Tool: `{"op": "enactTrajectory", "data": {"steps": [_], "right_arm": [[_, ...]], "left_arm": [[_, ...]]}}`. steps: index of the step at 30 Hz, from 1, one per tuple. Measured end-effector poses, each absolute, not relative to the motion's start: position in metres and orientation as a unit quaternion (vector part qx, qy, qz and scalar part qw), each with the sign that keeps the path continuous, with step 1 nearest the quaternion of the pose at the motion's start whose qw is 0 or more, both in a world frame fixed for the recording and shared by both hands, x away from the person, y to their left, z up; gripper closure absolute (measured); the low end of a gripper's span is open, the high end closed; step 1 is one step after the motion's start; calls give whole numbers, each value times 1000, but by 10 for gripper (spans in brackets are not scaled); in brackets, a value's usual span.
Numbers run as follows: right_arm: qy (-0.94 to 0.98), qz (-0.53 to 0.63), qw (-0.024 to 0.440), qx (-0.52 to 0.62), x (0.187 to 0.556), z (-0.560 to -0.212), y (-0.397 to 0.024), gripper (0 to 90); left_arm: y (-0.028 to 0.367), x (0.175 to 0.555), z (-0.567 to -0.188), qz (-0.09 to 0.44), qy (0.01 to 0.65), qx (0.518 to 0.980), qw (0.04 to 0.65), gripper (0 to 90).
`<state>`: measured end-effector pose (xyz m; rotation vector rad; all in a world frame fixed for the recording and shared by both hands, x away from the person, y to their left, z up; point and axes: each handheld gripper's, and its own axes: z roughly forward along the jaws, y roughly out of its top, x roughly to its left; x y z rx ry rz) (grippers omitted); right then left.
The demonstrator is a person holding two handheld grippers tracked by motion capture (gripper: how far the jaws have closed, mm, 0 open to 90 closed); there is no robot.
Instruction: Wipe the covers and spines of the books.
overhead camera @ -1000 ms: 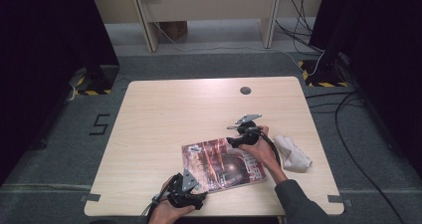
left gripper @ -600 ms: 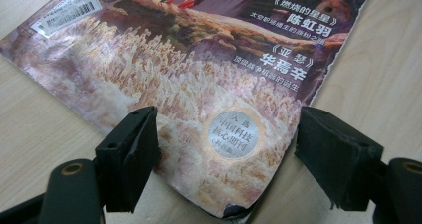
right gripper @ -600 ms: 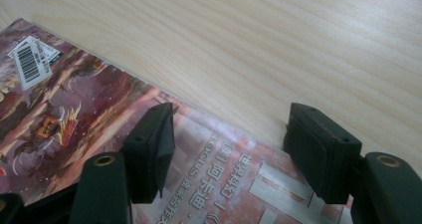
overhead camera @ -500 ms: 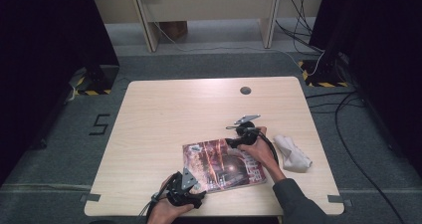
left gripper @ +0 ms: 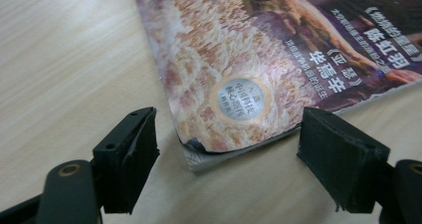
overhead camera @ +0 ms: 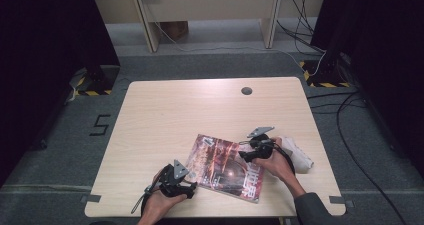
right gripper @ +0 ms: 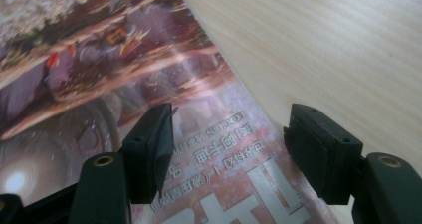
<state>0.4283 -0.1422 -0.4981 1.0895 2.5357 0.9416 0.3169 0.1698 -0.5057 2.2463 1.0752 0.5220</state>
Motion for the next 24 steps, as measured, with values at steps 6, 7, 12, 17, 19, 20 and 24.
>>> {"op": "enactTrajectory", "data": {"steps": [6,7,12,17,19,20,24], "right_arm": [[867,319,111,367,411,-497,-153,387],[867,317,109,367,408,-497,-155,391],[872,314,106,361,390,-496,-158,399],[872,316,99,360,374,-496,-156,396],[872,317,96,361,370,-496,-157,397],[871,318,96,362,368,-497,-158,398],[867,324,92,368,367,-497,-162,445]], "left_arm": [[174,327,-505,205,415,837,291,242],[175,330,-505,208,418,835,291,244],[176,343,-506,224,429,828,284,254],[174,357,-506,245,435,821,278,271],[172,360,-506,250,431,821,277,281],[171,362,-506,251,431,822,277,282],[173,358,-504,236,436,819,289,275]]}}
